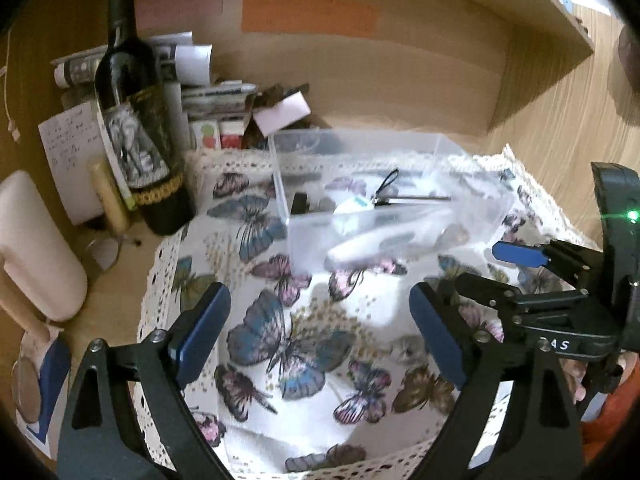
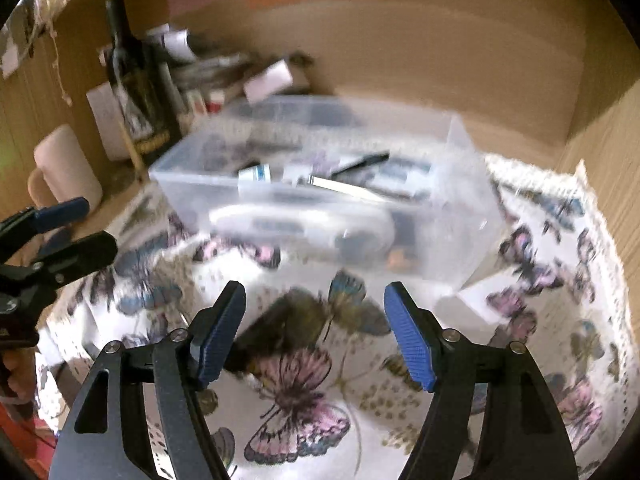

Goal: Organize rigid objects

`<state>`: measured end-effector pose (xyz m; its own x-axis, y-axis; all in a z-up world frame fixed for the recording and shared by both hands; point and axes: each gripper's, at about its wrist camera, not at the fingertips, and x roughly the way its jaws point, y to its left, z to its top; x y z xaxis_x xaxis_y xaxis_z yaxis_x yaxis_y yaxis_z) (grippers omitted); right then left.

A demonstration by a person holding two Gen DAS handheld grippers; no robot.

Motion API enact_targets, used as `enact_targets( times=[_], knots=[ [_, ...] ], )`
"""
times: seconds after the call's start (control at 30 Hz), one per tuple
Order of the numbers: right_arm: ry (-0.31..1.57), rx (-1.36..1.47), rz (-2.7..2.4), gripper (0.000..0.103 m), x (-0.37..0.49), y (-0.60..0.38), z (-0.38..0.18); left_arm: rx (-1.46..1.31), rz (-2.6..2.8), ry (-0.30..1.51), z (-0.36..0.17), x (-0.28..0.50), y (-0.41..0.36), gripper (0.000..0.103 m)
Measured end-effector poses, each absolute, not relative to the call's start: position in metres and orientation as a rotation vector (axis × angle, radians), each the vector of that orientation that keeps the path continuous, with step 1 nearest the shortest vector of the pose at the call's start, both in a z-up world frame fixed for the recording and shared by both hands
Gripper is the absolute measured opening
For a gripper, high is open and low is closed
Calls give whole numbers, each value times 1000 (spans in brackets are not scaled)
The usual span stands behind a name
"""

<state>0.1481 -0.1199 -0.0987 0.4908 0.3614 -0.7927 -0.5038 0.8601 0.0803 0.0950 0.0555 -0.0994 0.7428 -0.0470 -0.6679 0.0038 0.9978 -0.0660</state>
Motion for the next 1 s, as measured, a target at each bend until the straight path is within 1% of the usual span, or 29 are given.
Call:
enact_targets(
  times=[0.23,0.3,0.4,0.47,0.5,0.6,0.77,0.87,0.93,1.0],
  knots=[
    [1009,-161,530,68,152,-109,-119,-52,-50,780,-119,91,53,92],
    [1027,-169,526,64,153,-107,-123,-46,-55,788,-123,91,52,92],
    [1040,-156,541,51,154,-108,-125,-44,-71,813,-131,91,50,92],
    [1040,-162,545,30,153,-108,-125,-40,-81,833,-136,91,48,92],
    [1042,-170,546,27,153,-108,-126,-38,-85,841,-138,92,47,92],
    [1030,-176,553,26,149,-110,-126,-31,-102,866,-144,92,42,92],
    [1007,-165,561,21,144,-118,-120,-30,-149,919,-154,95,31,92],
    [987,-155,548,21,143,-124,-115,-35,-184,967,-160,102,22,92],
    [975,-149,540,21,143,-129,-113,-2,-180,977,-163,106,15,95],
    [971,-137,536,21,143,-136,-111,35,-178,982,-164,109,7,95]
  ],
)
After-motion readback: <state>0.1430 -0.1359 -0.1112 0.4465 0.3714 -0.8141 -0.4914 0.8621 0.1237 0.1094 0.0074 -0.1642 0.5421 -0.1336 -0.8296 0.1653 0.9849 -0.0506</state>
